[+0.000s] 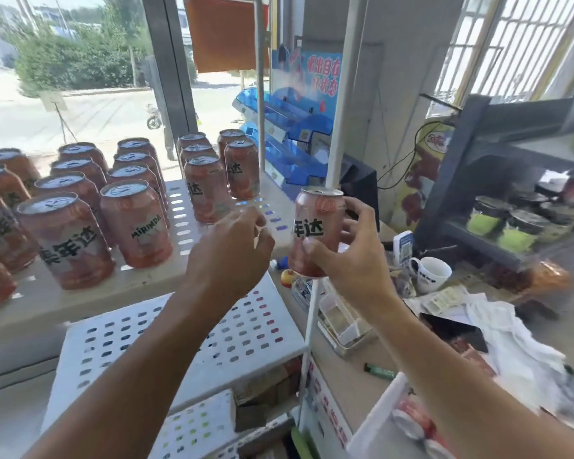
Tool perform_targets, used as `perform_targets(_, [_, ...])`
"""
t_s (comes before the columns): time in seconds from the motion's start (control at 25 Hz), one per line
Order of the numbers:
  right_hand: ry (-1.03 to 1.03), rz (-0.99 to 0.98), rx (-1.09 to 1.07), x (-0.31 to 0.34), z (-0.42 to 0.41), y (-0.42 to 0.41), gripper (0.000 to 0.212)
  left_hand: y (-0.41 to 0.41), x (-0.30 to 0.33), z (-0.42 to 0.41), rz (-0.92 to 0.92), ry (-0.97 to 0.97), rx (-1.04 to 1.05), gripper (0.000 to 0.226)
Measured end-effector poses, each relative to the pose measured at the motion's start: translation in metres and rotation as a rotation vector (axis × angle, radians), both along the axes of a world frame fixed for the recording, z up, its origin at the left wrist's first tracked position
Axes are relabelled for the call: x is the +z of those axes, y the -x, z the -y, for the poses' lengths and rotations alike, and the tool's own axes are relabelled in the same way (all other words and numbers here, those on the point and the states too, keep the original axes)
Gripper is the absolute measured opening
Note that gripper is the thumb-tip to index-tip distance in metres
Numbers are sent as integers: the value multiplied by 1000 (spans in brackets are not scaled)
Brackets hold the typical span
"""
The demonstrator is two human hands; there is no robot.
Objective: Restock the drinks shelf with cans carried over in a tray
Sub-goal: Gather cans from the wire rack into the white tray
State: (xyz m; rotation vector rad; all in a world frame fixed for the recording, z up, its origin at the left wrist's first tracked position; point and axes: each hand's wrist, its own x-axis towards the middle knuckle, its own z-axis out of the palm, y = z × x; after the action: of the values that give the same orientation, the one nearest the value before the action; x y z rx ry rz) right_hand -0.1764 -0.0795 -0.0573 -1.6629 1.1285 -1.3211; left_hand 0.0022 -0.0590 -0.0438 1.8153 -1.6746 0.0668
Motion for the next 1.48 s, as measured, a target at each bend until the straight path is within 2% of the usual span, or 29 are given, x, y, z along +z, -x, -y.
perform_targets(0.28, [-189, 36, -245, -64, -38, 112, 70, 104, -54, 13, 0, -111, -343, 20])
perform_targets(0.64, [-579, 103, -692, -173, -91, 243, 53, 233, -131, 23, 67, -288, -661, 21])
perform_targets(0.76, [-727, 113, -754, -209, -99, 265, 48, 258, -153, 27, 92, -373, -699, 21])
perform_targets(0.92, [-900, 91, -789, -254, -105, 281, 53, 282, -175, 31, 170, -461, -699, 21])
perform_targets(1.08, [-1001, 61, -780, -282, -99, 283, 54, 293, -185, 35, 191, -512, -680, 25])
perform_targets(1.48, [-1022, -58, -733, -295, -83, 278, 66, 293, -197, 44, 235, -564, -677, 25])
